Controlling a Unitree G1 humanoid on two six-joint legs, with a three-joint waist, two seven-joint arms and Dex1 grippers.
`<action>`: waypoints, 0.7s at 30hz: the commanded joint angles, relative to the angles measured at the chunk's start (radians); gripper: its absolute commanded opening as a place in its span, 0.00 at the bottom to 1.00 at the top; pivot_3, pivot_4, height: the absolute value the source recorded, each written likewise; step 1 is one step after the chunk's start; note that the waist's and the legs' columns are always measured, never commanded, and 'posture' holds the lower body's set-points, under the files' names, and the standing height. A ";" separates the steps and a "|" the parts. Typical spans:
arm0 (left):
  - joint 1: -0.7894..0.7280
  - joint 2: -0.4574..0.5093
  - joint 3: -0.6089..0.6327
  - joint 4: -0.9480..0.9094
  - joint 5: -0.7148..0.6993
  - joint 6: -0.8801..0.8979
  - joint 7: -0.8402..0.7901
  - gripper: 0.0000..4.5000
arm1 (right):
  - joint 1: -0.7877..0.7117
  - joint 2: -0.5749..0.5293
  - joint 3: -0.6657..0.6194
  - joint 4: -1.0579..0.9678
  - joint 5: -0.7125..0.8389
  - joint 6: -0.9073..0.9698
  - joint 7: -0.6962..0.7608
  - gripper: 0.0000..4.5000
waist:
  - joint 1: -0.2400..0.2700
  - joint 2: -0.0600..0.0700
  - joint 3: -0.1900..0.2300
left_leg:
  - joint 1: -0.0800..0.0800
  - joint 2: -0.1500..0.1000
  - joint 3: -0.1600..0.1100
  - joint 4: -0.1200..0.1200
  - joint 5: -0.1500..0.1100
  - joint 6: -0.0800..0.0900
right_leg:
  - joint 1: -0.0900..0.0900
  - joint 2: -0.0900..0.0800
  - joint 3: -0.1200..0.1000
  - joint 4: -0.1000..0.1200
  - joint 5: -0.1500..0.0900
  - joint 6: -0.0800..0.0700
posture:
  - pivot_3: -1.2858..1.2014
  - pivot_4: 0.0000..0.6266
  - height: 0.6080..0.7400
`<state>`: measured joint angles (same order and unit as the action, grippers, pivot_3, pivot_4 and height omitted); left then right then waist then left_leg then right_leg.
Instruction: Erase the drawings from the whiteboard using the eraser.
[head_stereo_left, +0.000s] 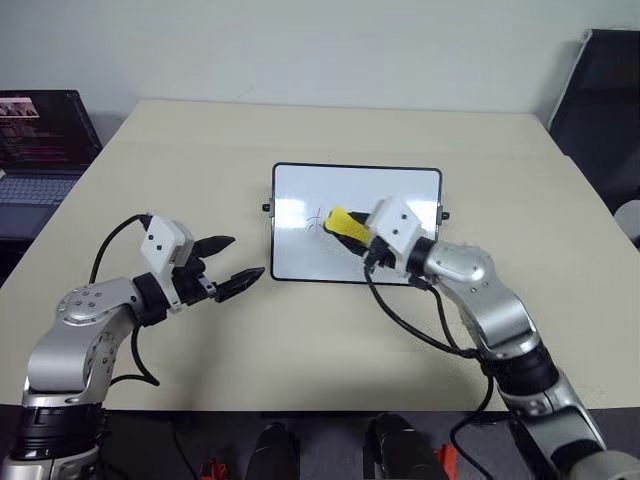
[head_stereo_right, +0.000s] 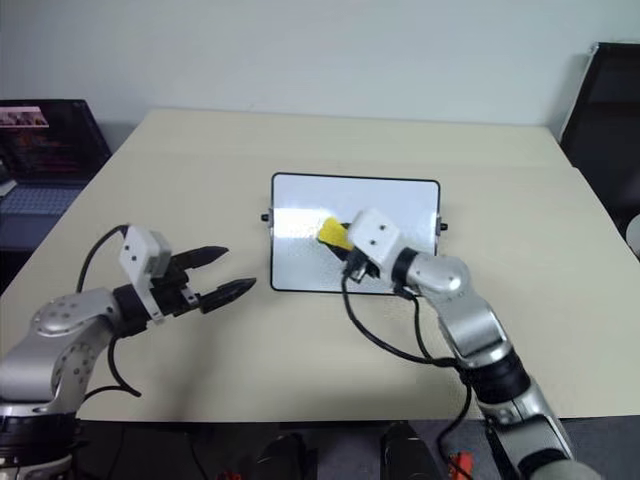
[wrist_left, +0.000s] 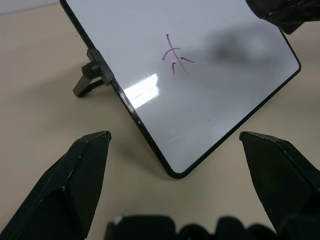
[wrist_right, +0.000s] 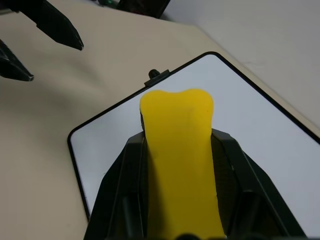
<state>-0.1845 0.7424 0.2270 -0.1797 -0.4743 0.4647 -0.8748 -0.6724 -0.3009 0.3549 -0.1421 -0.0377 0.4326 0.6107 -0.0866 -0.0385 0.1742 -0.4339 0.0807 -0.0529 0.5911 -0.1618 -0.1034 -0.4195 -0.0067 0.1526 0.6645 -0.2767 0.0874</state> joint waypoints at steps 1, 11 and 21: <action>-0.023 0.011 -0.003 -0.007 0.014 -0.031 -0.004 1.00 | -0.105 0.051 0.034 0.122 -0.052 -0.059 -0.021 0.29 | 0.000 0.000 0.000 | 0.000 0.000 0.000 0.000 0.000 0.000 | 0.000 0.000 0.000 0.000 0.000 0.000 | 0.52 0.24 1.00; -0.009 0.006 -0.026 -0.003 0.053 -0.070 -0.012 1.00 | -0.282 0.102 0.096 0.451 -0.190 -0.065 -0.045 0.29 | 0.002 0.000 0.000 | 0.000 0.000 0.000 -0.001 0.000 0.000 | 0.000 0.000 -0.001 0.000 0.002 0.003 | 0.52 0.24 1.00; -0.011 0.003 -0.043 -0.003 0.061 -0.078 -0.015 1.00 | -0.288 0.057 0.153 0.451 -0.317 -0.109 -0.049 0.29 | 0.001 0.000 0.000 | 0.000 0.000 0.000 0.001 0.000 0.000 | 0.000 0.000 -0.001 0.002 0.001 0.002 | 0.52 0.24 1.00</action>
<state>-0.1888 0.7420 0.1833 -0.1638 -0.4148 0.4059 -0.8857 -0.9179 -0.2426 0.5413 0.2766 -0.3036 0.3511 0.6458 -0.0861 -0.0382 0.1743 -0.4337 0.0808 -0.0531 0.5921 -0.1615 -0.1033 -0.4198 -0.0064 0.1522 0.6676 -0.2756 0.0892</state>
